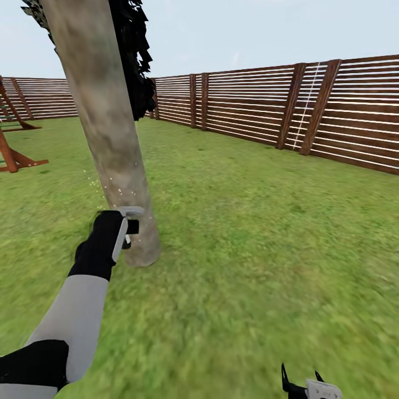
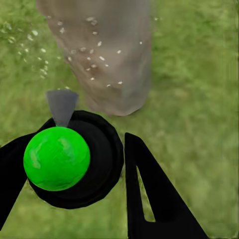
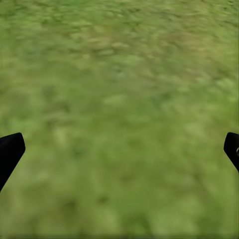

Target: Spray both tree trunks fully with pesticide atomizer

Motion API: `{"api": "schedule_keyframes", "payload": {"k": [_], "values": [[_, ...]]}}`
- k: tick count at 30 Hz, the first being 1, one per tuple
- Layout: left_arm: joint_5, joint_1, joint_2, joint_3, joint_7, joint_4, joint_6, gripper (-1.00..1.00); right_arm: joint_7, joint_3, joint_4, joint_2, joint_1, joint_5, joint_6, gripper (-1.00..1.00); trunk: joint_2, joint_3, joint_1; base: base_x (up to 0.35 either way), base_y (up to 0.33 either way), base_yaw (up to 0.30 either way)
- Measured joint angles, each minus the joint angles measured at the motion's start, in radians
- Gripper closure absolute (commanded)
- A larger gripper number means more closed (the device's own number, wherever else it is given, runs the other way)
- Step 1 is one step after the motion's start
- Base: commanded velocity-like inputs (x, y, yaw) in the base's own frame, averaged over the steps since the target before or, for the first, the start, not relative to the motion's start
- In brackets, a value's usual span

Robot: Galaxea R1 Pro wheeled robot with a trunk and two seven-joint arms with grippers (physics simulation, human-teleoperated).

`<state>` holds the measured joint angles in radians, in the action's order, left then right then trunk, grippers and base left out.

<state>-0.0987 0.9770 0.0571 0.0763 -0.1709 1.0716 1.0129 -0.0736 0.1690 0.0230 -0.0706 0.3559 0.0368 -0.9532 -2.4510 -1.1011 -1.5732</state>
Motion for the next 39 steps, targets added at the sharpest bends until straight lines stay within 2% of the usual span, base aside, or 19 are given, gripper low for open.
{"api": "schedule_keyframes", "payload": {"k": [1,2,5,7,10,11,13,16,17,19,22,23,24,25,29,34,35,37,39], "values": [[0.004,0.004,0.028,-0.002,-0.001,-0.002,0.000,1.00,0.000,0.000,0.000,0.000,0.000,0.000,0.000,-1.00,0.000,0.000,0.000,0.000,0.000,0.000],[0.001,0.006,0.041,-0.002,0.000,-0.003,0.000,1.00,0.000,0.000,0.000,0.000,0.000,0.000,0.000,-1.00,0.000,0.000,0.000,0.000,0.000,0.000],[-0.010,0.001,0.045,-0.001,0.002,0.002,0.001,1.00,0.000,0.000,0.000,0.000,0.000,0.000,0.000,-1.00,0.000,0.000,0.000,0.000,0.000,0.000],[-0.024,-0.005,0.007,0.007,0.003,-0.001,0.002,1.00,0.000,0.000,0.000,0.000,0.000,0.000,0.000,-1.00,0.000,0.000,0.000,0.000,0.000,0.000],[-0.020,-0.007,-0.095,0.017,0.009,-0.002,0.004,1.00,0.000,0.000,0.000,0.000,0.000,0.000,0.000,-1.00,0.000,0.000,0.000,0.000,0.000,0.000],[-0.012,-0.008,-0.102,0.015,0.009,0.001,0.003,1.00,0.000,0.000,0.000,0.000,0.000,0.000,0.000,-1.00,0.000,0.000,0.000,0.000,0.000,0.000],[0.003,-0.008,-0.087,0.005,0.010,0.001,0.002,1.00,0.000,0.000,0.000,0.000,0.000,0.000,0.000,-1.00,0.000,0.000,0.000,0.000,0.000,0.000],[0.006,0.006,0.017,-0.004,0.011,0.004,0.002,1.00,0.000,0.000,0.000,0.000,0.000,0.000,-0.001,-1.00,0.000,0.000,0.000,0.000,0.000,0.000],[0.004,0.009,0.033,-0.003,0.011,0.006,0.002,1.00,0.000,0.000,0.000,0.000,0.000,0.000,0.000,-1.00,0.000,0.000,0.000,0.000,0.000,0.000],[-0.014,0.012,0.029,0.004,0.011,0.007,0.004,1.00,0.000,0.000,0.000,0.000,0.000,0.000,0.000,-1.00,0.000,0.000,0.000,0.000,0.000,0.000],[-0.016,0.012,-0.059,0.077,0.013,0.007,0.007,1.00,0.000,0.000,0.000,0.000,0.000,0.001,0.000,-1.00,0.000,0.000,0.000,0.000,0.000,0.000],[0.007,0.012,-0.076,0.089,0.013,0.007,0.006,1.00,0.000,0.000,0.000,0.000,0.000,0.001,0.000,-1.00,0.000,0.000,0.000,0.000,0.000,0.000],[0.035,0.012,-0.081,0.092,0.014,0.007,0.006,1.00,0.000,0.000,0.000,0.000,0.000,0.001,0.000,-1.00,0.000,0.000,0.000,0.000,0.000,0.000],[0.053,0.012,-0.070,0.083,0.014,0.008,0.005,1.00,0.000,0.000,0.000,0.000,0.000,0.001,0.001,-1.00,0.000,0.000,0.000,0.000,0.000,0.000],[0.055,0.009,0.001,0.021,0.013,0.008,0.005,1.00,0.000,0.000,0.000,0.000,0.000,0.002,0.000,-1.00,0.000,0.000,0.000,0.000,0.000,0.000],[0.034,-0.019,-0.010,0.012,0.007,-0.015,0.001,1.00,0.000,0.000,0.000,0.000,0.000,0.002,0.001,-1.00,0.000,0.000,0.000,0.000,0.000,0.000],[0.024,-0.050,-0.017,0.019,0.002,-0.053,-0.009,1.00,0.000,0.000,0.000,0.000,0.000,0.002,0.001,-1.00,0.000,0.000,0.000,0.000,0.000,0.000],[0.030,-0.100,-0.021,0.023,-0.002,-0.082,-0.028,1.00,0.000,0.000,0.000,0.000,0.000,0.002,0.000,-1.00,0.000,0.000,0.000,0.000,0.000,0.000],[0.027,-0.153,-0.023,0.038,-0.006,-0.091,-0.101,1.00,0.000,0.000,0.000,0.000,0.000,0.002,0.001,-1.00,0.000,0.000,0.000,0.000,0.000,0.000]]}}
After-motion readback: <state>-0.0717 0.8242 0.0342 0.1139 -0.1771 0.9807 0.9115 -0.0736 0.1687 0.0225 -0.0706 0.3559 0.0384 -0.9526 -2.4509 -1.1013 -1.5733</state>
